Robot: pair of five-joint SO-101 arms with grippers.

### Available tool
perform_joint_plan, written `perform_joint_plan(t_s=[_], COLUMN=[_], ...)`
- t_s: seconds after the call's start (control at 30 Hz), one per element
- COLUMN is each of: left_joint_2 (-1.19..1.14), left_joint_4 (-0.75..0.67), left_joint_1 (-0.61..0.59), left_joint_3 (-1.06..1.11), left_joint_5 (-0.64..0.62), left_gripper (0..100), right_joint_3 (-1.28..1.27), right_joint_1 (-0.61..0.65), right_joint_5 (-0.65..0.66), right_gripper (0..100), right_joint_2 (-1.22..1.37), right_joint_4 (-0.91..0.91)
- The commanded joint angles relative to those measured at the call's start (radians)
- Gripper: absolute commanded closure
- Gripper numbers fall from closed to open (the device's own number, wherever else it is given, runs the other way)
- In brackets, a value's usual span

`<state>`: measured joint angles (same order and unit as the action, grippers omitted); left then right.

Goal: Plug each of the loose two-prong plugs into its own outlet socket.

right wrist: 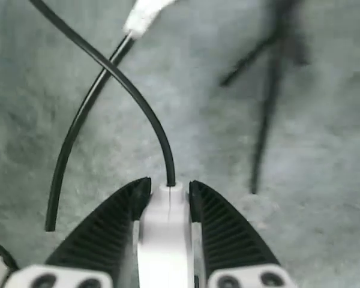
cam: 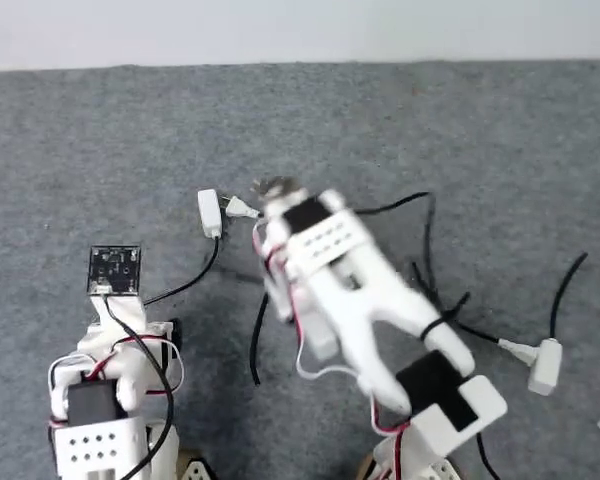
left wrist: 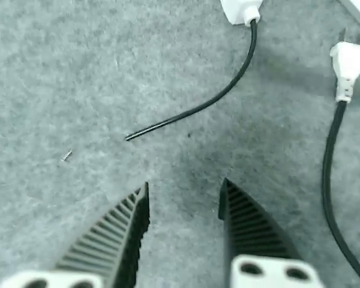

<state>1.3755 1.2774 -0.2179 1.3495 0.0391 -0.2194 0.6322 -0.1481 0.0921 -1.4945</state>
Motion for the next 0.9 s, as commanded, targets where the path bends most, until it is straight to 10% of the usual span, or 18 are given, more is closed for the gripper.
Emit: perform_joint_plan(t_s=[0.0,0.37,0.67,0.87], left_joint_2=[0.021,0.026,0.029,0.029], left_joint_4=[0.005,-0.015,-0.017,-0.017], left_joint_1=[-0.014,0.034,0.032,0.035], left_joint_3=[-0.008,0.022,0.018,0.021], left_joint_5=[0.009,0.011,0.009,0.009], left_gripper=[81,81,81,81], right_joint_3=[-0.109,-0.164,0.115,-0.049], right_joint_1=[0.062,0.168,0.203,0.308], right_joint_5=[0.037,0.094,0.166,0.216], right_gripper=[99.0,70.0,99.6,98.7], right_joint_2=[-0.07,0.004,-0.133,-0.202], right_joint_4=[0.11,0.182,-0.163,-0.156])
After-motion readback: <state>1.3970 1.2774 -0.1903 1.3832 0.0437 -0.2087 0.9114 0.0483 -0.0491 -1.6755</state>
